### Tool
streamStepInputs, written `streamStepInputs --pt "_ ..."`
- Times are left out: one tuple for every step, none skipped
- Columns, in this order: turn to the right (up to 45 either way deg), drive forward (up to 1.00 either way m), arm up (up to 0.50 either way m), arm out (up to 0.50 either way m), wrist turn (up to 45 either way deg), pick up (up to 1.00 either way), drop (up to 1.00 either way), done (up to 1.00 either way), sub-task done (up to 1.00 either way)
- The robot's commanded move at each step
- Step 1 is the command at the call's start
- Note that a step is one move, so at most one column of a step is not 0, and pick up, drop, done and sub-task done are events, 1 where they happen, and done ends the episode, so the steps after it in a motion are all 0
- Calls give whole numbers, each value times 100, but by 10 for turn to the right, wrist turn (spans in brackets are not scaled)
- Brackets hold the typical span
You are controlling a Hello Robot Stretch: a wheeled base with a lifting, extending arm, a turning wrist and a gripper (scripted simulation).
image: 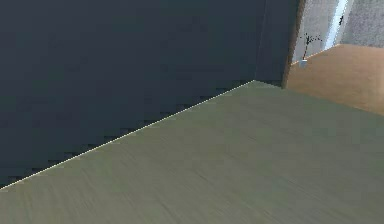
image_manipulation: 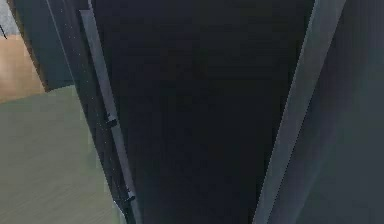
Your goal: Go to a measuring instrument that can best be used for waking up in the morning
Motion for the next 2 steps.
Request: streamStepInputs --pt "90 0 0 0 0 0 0 0 0" --pt "-450 0 0 0 0 0 0 0 0"
